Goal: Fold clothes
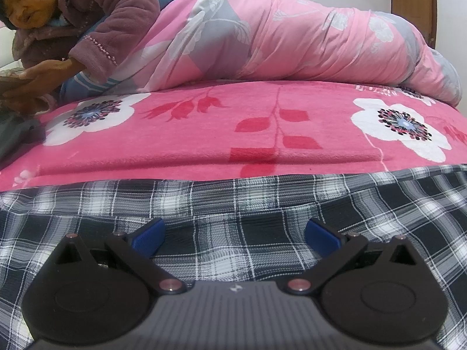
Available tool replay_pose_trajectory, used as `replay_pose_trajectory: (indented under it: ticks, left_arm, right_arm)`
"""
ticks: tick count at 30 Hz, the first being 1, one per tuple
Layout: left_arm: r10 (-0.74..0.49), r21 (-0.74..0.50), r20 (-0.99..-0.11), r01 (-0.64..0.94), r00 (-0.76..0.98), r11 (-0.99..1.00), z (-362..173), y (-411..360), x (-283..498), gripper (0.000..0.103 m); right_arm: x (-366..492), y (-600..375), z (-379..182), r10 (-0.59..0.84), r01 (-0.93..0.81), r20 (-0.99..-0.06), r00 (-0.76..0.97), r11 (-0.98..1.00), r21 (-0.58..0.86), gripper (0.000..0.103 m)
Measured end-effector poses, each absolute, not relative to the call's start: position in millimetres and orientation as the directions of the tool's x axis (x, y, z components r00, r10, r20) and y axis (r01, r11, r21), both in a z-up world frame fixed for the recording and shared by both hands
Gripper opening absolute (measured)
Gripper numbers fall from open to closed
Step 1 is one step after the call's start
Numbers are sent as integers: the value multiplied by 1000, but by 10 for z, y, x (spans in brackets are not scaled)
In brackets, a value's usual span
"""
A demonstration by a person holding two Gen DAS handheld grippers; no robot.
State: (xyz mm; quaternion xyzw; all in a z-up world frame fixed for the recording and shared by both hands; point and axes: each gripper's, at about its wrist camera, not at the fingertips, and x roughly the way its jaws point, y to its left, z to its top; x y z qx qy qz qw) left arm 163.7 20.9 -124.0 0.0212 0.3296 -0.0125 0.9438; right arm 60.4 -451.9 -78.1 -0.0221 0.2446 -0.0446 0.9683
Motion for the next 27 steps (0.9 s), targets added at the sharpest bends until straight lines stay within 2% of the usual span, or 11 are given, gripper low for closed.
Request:
replay_pose_trajectory:
  ticks: [3,7,10,13,15,19,20,22,23,24,27]
  left_arm:
    - [-4,29,-620,27,785,999,-1231,224,1633,103]
    - [-10,15,-618,25,786,1000,-1226,251,1639,103]
    - [-14,11,-620,26,785,1000,-1227,258,1650,103]
    - [-17,8,-620,27,784,1000,-1233,266,1662,103]
    - [-17,7,-620,27,784,1000,-1233,269,1666,103]
    - [-17,6,-620,27,784,1000,-1229,274,1668,103]
    - [-17,6,-620,27,784,1000,-1229,274,1668,103]
    - [-17,7,-621,27,784,1000,-1227,273,1666,103]
    - [-16,7,-621,27,784,1000,-1225,272,1662,103]
    - [-16,8,-621,27,784,1000,-1225,272,1661,103]
    - [-16,9,-622,27,783,1000,-1226,272,1663,103]
  right_arm:
    - [1176,-4256,-875,63,-121,-591,805,991,-59,26]
    - [1892,-4369,-1221,38,-125,-700,713,989,-74,25]
    - [2194,-4829,-1257,50,-15,-666,744,998,59,25]
    - [2306,-5101,-1230,-174,170,-646,743,983,-68,27]
    - [2228,-5246,-1188,-200,205,-635,746,977,-66,27]
    - [1848,-5327,-1070,-27,85,-553,833,993,79,27]
    - [1830,-5315,-1100,12,44,-566,824,995,86,27]
    - [1742,-5059,-1092,53,-22,-559,827,998,62,26]
    - [1695,-4921,-1084,73,-54,-554,830,997,49,33]
    - [1648,-4784,-1077,92,-87,-549,831,996,36,34]
    - [1508,-4370,-1053,151,-182,-535,831,983,-6,32]
